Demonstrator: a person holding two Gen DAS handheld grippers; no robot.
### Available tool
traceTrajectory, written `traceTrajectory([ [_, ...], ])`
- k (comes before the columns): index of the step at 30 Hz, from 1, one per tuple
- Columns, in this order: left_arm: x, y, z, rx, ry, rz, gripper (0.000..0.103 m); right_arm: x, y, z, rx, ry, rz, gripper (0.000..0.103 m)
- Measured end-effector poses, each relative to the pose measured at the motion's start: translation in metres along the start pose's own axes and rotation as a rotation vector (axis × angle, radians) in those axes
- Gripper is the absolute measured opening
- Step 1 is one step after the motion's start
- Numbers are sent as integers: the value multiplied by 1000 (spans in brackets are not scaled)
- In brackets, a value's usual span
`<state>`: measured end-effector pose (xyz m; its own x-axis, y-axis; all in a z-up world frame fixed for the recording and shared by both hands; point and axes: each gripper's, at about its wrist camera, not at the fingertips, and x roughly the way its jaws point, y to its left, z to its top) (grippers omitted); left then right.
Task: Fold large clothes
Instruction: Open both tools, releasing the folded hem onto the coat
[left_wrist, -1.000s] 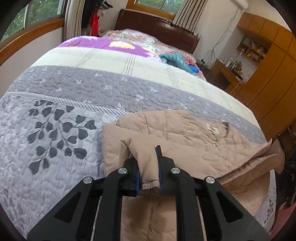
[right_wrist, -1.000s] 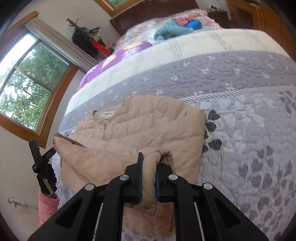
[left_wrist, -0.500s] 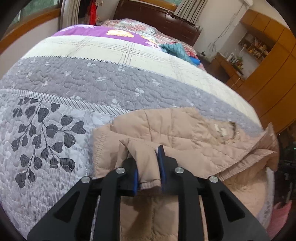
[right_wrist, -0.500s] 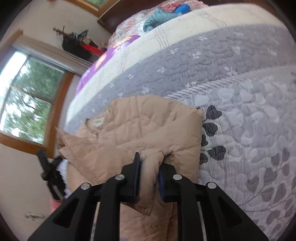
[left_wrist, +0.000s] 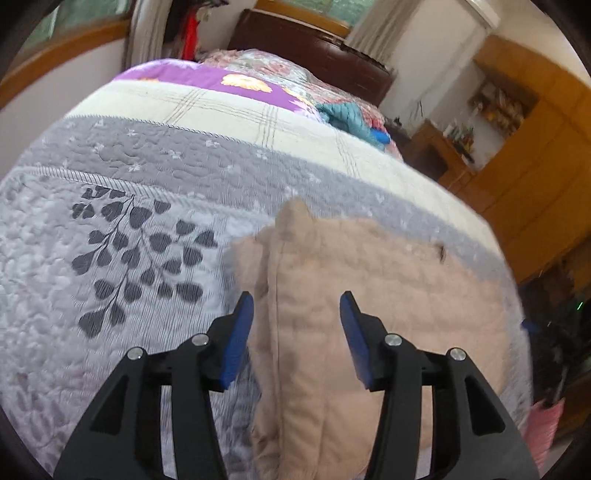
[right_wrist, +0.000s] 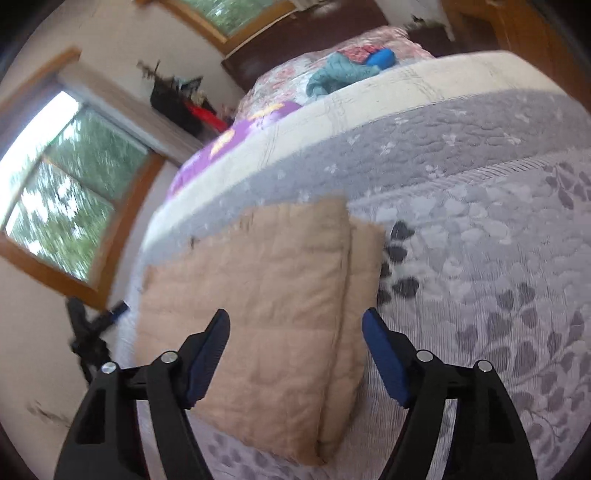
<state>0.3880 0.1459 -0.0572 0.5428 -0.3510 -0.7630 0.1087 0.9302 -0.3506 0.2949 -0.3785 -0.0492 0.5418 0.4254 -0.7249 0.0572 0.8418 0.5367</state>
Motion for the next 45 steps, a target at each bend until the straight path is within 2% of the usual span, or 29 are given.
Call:
traceTrajectory([
  [6,5,-11,-49,99,18,142,54,26,19,-38,-75,56,-71,64],
  [8,5,-12,-59,114,6,161,53,35,22,-46,-83,65,-104,56],
  [9,5,-13,-61,111,-1,161,51,37,22,-48,-87,63,-117,48],
  [10,5,-13,-62,105,-5,158,39,39,24,-50,-96,54,-146,37],
  [11,4,-14,-64,93,-3,128,22,39,27,-51,-101,50,-160,31],
  [12,4,-15,-63,83,0,115,20,40,29,-51,-101,46,-163,22],
  [13,4,-17,-62,84,-13,130,13,38,31,-49,-100,38,-154,16],
  [15,-1,-24,-59,95,-43,139,8,34,37,-46,-107,11,-137,12],
  [19,-18,-38,-54,110,-141,136,7,28,46,-33,-133,-55,-143,11],
  [21,-15,-40,-53,118,-153,161,7,33,44,-29,-131,-56,-165,11],
  [24,8,-30,-55,108,-97,191,7,52,29,-28,-91,-13,-190,11],
  [27,38,-14,-62,88,-33,180,8,73,6,-33,-46,36,-187,12],
  [29,47,-13,-64,100,-32,185,9,83,-2,-34,-27,48,-168,12],
  [32,50,-20,-61,115,-24,223,10,81,0,-34,-33,47,-189,12],
  [36,34,-21,-58,90,-32,247,15,59,13,-39,-45,-8,-272,26],
  [38,15,-22,-58,72,-70,276,19,38,25,-47,-62,-78,-356,27],
  [40,-5,-34,-61,76,-123,311,17,23,40,-55,-84,-133,-392,28],
  [42,-20,-54,-65,108,-160,312,17,15,60,-62,-123,-159,-369,28],
  [45,-30,-91,-76,169,-187,288,17,18,94,-80,-187,-150,-319,28],
])
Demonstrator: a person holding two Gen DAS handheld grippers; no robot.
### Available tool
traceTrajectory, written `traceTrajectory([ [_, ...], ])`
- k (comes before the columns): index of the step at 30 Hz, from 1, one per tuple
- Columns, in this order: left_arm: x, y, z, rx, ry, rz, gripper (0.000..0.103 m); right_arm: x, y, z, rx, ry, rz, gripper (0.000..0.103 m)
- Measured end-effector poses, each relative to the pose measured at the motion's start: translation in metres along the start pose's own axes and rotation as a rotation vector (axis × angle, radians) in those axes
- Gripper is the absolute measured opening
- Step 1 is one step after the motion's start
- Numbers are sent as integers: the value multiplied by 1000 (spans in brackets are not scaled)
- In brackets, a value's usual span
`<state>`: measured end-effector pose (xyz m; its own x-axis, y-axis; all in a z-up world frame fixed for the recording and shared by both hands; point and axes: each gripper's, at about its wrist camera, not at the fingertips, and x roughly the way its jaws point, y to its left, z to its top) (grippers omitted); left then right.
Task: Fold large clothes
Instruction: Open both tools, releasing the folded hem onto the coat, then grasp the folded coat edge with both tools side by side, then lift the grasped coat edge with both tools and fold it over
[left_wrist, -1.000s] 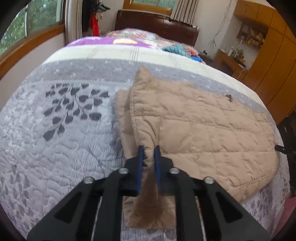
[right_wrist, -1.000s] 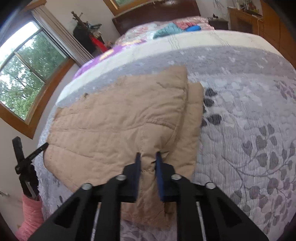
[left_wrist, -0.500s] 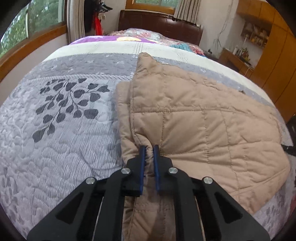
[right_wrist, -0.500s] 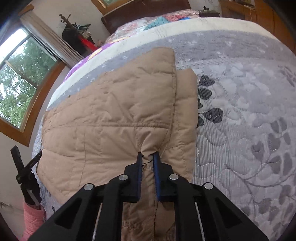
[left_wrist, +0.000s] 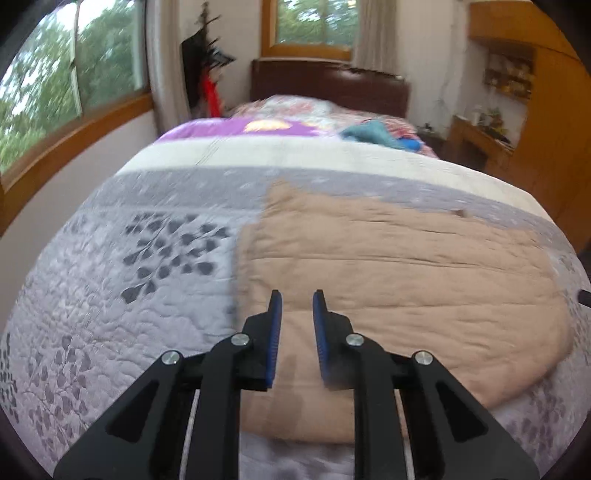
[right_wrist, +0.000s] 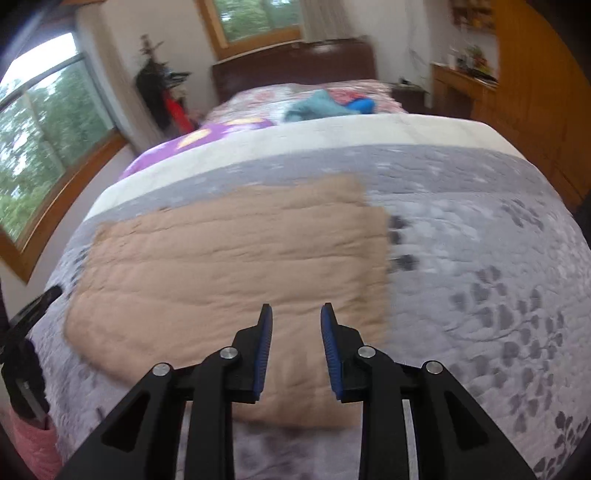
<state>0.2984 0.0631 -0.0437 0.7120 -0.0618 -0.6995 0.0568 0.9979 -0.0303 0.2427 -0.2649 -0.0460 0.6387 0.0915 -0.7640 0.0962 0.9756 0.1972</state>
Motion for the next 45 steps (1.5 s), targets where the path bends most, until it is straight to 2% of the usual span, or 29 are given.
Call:
traceTrajectory([
  [4,-5,-48,-16,39,27,-80,19,17,45,-12,-44,38,50,28],
  [10,23,-75,-36,60,91,-85,19,44,71,-25,-74,65,3,28],
  [16,49,-74,-51,66,140,-104,19,69,71,-38,-105,109,-26,27],
  [23,59,-79,-63,103,126,-82,19,83,80,-51,-151,91,-109,27],
  [27,61,-78,-60,93,135,-87,19,82,79,-50,-139,93,-100,27],
  [29,58,-76,-55,85,150,-96,19,77,78,-46,-113,103,-56,28],
  [32,43,-66,-45,77,165,-139,20,53,65,-39,-76,91,50,31],
  [33,33,-57,-40,59,151,-154,23,40,58,-36,-70,61,73,40],
  [34,25,-49,-36,46,132,-161,37,32,54,-34,-68,43,78,54],
  [35,19,-41,-31,38,116,-163,54,20,45,-29,-56,19,85,61],
  [36,13,-28,-25,23,94,-158,59,14,37,-26,-41,6,90,67],
  [40,20,30,0,-58,100,-111,67,3,-21,-2,85,-4,114,73],
  [43,45,73,8,-150,163,-115,68,21,-65,8,180,60,172,74],
  [45,62,93,11,-193,197,-147,68,35,-78,10,217,97,220,75],
])
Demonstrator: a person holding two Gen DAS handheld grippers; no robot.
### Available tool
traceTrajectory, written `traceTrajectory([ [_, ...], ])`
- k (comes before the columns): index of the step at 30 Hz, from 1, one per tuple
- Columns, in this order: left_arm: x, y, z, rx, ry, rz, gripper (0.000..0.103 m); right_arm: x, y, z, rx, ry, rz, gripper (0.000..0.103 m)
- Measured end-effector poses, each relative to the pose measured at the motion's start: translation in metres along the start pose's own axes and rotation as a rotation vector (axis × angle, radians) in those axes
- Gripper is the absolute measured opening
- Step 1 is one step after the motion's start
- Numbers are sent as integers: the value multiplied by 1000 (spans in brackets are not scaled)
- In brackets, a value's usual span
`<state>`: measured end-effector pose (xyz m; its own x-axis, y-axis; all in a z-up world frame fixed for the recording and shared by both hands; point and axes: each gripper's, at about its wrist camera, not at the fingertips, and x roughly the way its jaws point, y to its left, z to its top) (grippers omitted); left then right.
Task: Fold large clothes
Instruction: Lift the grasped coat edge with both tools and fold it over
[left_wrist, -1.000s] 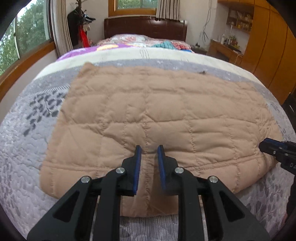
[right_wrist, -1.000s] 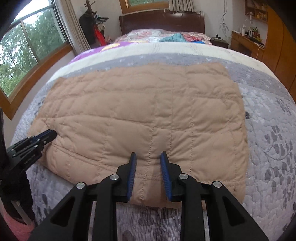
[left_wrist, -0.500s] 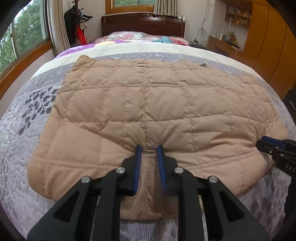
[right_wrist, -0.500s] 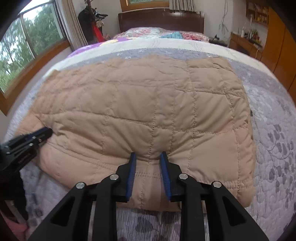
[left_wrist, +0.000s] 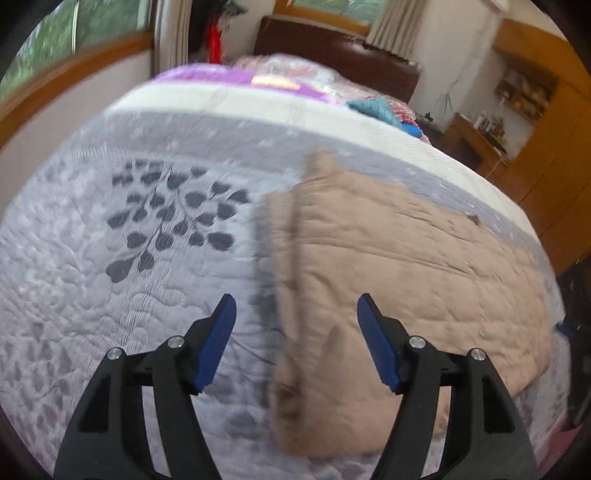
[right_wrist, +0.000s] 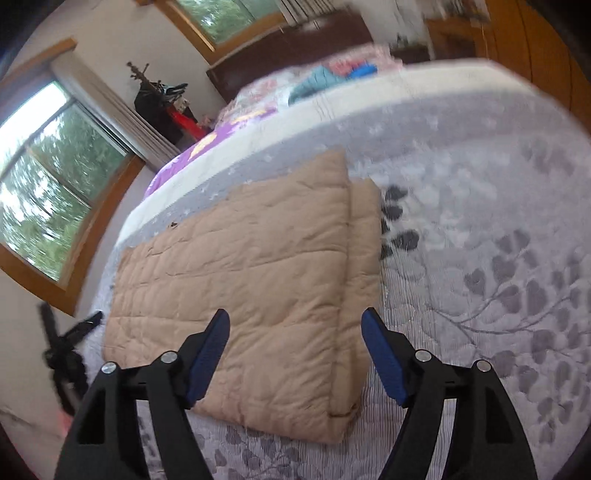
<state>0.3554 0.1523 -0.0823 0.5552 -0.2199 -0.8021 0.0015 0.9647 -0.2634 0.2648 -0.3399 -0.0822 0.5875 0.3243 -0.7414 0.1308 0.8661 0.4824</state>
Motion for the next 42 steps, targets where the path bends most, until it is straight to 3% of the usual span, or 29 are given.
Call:
traceTrajectory([
  [7,42,17,7,-37,66,-157,71,42,-33,18,92,77,59,79],
  [12,70,16,18,-60,89,-213,76,69,-43,24,127,121,99,83],
  [17,89,9,28,-58,101,-247,78,79,-41,31,125,111,123,85],
  [20,96,-2,32,-58,140,-328,69,83,-32,31,92,98,106,75],
  [21,100,-4,32,-58,147,-337,67,85,-29,31,87,98,110,65],
  [22,103,-8,32,-56,158,-352,61,86,-27,31,86,101,120,52],
  [24,105,-11,31,-59,163,-373,49,87,-26,29,94,105,151,38],
  [25,106,-13,30,-66,165,-390,35,86,-23,29,92,102,157,29],
  [26,104,-13,28,-83,161,-411,24,82,-20,28,87,95,161,26],
  [30,85,-25,27,-68,101,-388,14,57,-2,25,34,49,155,16],
  [36,23,-52,27,-7,17,-414,12,-5,30,14,-40,-6,210,15],
  [42,-56,-53,0,56,-64,-410,12,-65,57,-19,-120,-36,225,15],
])
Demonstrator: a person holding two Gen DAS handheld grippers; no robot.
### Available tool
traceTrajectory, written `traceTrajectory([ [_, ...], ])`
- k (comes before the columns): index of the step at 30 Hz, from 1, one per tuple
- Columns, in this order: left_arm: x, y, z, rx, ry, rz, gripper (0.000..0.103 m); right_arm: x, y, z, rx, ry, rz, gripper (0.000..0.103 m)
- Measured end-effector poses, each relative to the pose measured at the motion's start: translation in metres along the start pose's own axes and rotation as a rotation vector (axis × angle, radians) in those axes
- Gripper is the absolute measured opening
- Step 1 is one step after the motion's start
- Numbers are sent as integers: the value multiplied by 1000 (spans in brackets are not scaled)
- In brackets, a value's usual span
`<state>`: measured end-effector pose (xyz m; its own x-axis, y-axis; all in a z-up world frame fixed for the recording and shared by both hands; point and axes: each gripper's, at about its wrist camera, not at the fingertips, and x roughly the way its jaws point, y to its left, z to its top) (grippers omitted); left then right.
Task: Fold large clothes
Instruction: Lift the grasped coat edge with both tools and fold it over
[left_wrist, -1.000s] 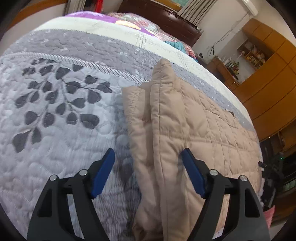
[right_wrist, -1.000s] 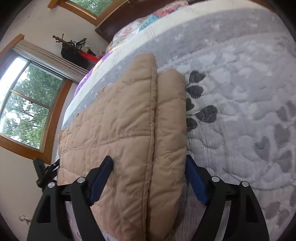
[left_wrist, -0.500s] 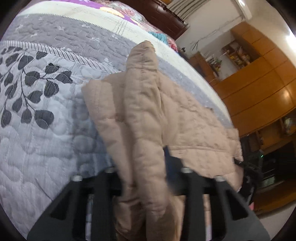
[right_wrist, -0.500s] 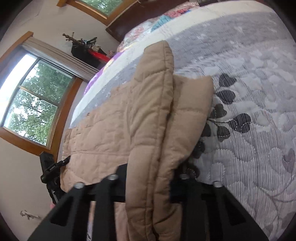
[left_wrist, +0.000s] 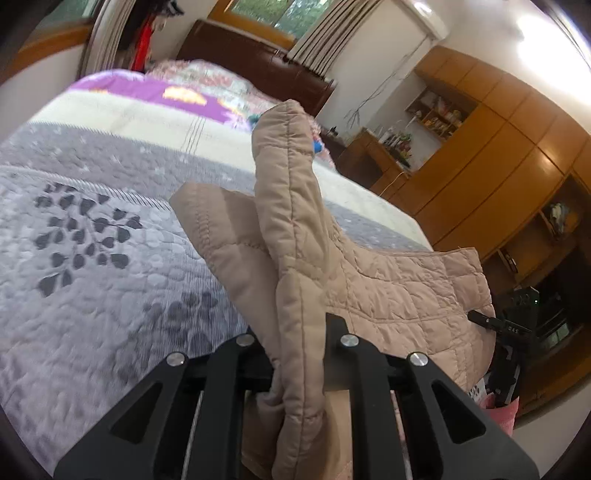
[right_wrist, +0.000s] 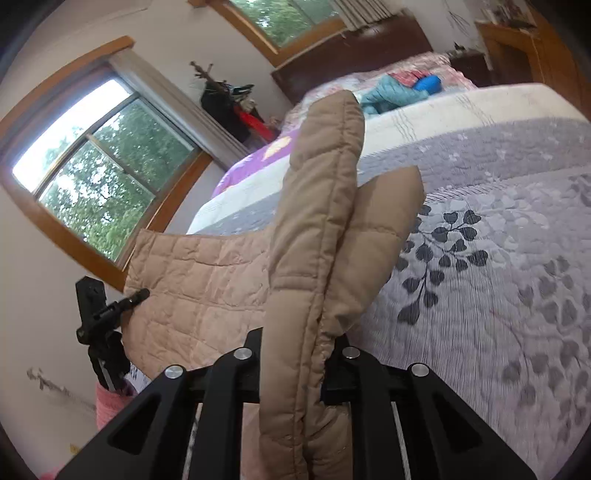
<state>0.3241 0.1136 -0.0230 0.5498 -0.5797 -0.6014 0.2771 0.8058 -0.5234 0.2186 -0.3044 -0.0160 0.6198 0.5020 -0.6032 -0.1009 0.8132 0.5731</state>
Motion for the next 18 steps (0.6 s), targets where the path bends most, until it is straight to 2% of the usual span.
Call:
traceTrajectory([
  [3,-42,-7,-19,24,-41,7,12,-23,16,-21,-14,-7,22,15],
  [8,-88,-9,-64,65,-45,31,13,-46,31,-64,-39,15,34,15],
  [11,-92,-2,-92,76,-17,61,13,-42,37,-90,-60,49,12,15],
  [15,-75,24,-128,37,56,104,14,-23,22,-119,-30,117,-11,15],
  [18,-48,51,-153,17,109,188,15,1,-3,-134,28,169,-54,17],
])
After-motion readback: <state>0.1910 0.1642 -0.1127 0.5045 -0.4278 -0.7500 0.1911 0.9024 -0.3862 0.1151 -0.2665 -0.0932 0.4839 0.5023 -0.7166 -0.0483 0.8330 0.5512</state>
